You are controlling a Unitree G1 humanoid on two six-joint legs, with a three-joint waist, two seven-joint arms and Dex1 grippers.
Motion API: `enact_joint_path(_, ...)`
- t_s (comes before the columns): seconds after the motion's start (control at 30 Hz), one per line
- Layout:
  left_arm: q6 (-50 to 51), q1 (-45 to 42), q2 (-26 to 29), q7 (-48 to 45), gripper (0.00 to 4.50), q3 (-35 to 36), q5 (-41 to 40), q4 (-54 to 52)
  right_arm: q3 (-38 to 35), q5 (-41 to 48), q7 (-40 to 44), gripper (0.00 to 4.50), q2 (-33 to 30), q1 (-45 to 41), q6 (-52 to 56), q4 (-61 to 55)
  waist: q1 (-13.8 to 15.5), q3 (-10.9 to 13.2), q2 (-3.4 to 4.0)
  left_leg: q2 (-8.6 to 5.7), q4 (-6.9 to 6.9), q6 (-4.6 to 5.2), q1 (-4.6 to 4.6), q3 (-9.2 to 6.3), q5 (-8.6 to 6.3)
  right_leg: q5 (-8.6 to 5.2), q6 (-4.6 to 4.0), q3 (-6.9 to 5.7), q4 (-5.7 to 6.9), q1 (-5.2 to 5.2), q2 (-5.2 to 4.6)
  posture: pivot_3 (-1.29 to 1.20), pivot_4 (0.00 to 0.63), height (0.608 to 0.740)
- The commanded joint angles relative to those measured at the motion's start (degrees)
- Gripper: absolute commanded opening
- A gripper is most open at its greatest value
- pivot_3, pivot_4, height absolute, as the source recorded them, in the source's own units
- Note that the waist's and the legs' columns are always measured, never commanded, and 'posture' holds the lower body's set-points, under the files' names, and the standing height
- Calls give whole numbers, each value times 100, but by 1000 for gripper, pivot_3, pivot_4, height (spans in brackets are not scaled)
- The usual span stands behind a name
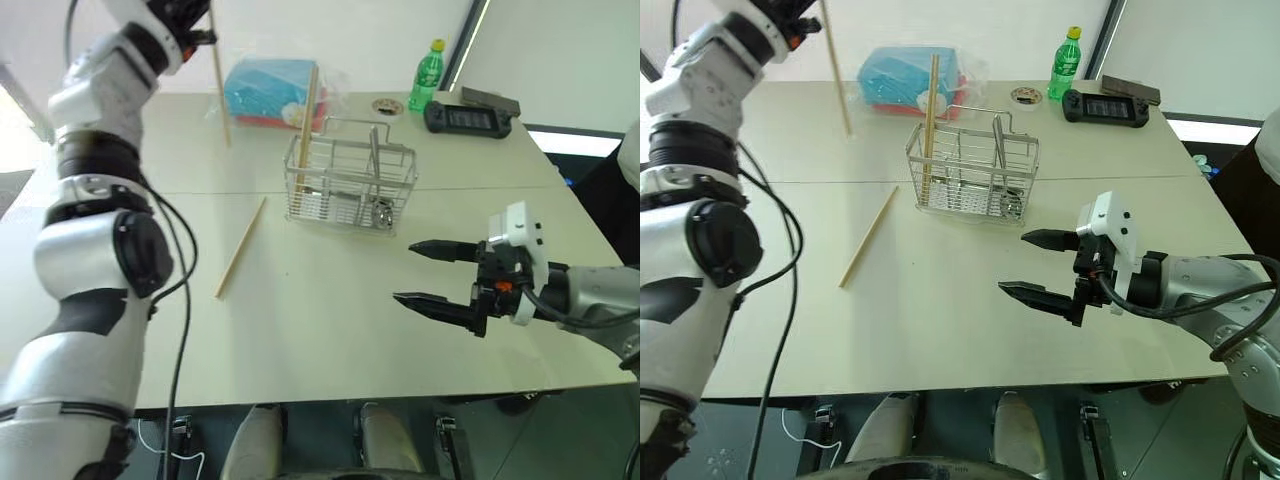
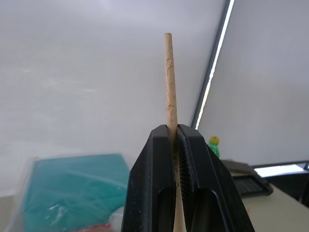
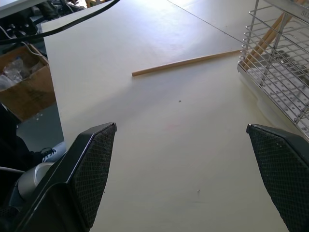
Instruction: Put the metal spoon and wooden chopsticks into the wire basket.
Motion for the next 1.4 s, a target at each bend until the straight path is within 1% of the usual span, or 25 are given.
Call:
enact_joint_path(0.03, -367, -356, -207, 18, 74, -38, -117, -168, -263, 92, -146, 4500, -12, 71, -85, -215, -9, 0, 0, 0, 1, 0, -1, 0, 0, 0, 1, 0, -1, 0, 0, 0, 150, 731)
enact_joint_path(0.2, -729, -379, -645, -63, 74, -188, -73, -26, -456, 219, -396, 4500, 36, 328, -75, -434, -17, -1, 2, 0, -1, 3, 1, 1, -2, 0, 1, 1, 1, -3, 1, 0, 150, 731)
enact_joint_path(0.37, -930, -393, -969, -84, 74, -276, -63, 111, -619, 386, -666, 4500, 83, 561, -76, -619, -8, 0, 2, -1, 5, 3, 0, 1, -2, 0, 2, 1, -1, 2, 0, 0, 150, 731)
enact_joint_path(0.6, -1458, 34, -1403, -165, 74, -523, 74, 83, -739, 626, -923, 4500, 82, 651, -105, -686, -5, -1, 2, -1, 6, 4, 1, 1, -3, 0, 1, 1, -3, 5, 0, 0, 150, 731)
enact_joint_path(0.7, -1515, 213, -1495, -233, 74, -576, 43, 51, -776, 717, -1021, 4500, 84, 639, -125, -674, -13, -1, 2, -1, 6, 5, 2, 1, -3, 1, 1, 1, -2, 5, 0, 0, 150, 731)
enact_joint_path(0.8, -1515, 401, -1568, -249, 1006, -573, -29, -50, -812, 791, -1170, 4500, 113, 553, -167, -599, -6, 0, 2, -1, 6, 5, 1, 1, -3, 1, 1, 1, -2, 5, 1, 0, 150, 731)
enact_joint_path(0.83, -1501, 443, -1582, -262, 1459, -563, -57, -90, -815, 815, -1205, 4500, 103, 531, -172, -579, -4, 0, 2, -1, 7, 5, 0, 1, -3, 1, 1, 1, -2, 5, 1, 0, 150, 731)
enact_joint_path(0.97, -1402, 584, -1587, -283, 3582, -582, -112, -321, -841, 877, -1217, 4500, 39, 511, -182, -517, -2, 0, 2, -1, 8, 6, 0, 1, -3, 1, 1, 1, -2, 5, 1, 0, 150, 731)
enact_joint_path(1.03, -1301, 634, -1555, -250, 4480, -557, -155, -455, -829, 871, -1214, 4500, 28, 496, -191, -488, -2, 0, 2, -1, 9, 6, 0, 1, -3, 1, 1, 1, -2, 6, 0, 0, 150, 731)
enact_joint_path(1.23, -717, 844, -1234, -180, 4480, -591, -199, -1155, -752, 845, -1222, 4500, 38, 414, -204, -424, -17, -1, 3, 0, 10, 7, 2, 1, -4, 1, 1, 1, 0, 6, 1, 0, 150, 731)
enact_joint_path(1.3, -134, 864, -778, -116, 4480, -657, -88, -1577, -700, 807, -1224, 4500, 60, 388, -218, -403, -33, 0, 3, 0, 10, 7, 2, 1, -4, 1, 1, 1, 0, 6, 1, 0, 150, 731)
enact_joint_path(1.4, 1172, 992, 55, -200, 4480, -984, 129, -2246, -634, 750, -1221, 4500, 96, 370, -243, -385, -66, 0, 7, 2, 6, 11, 3, 1, -6, 0, 1, 3, 4, -3, 4, 0, 150, 731)
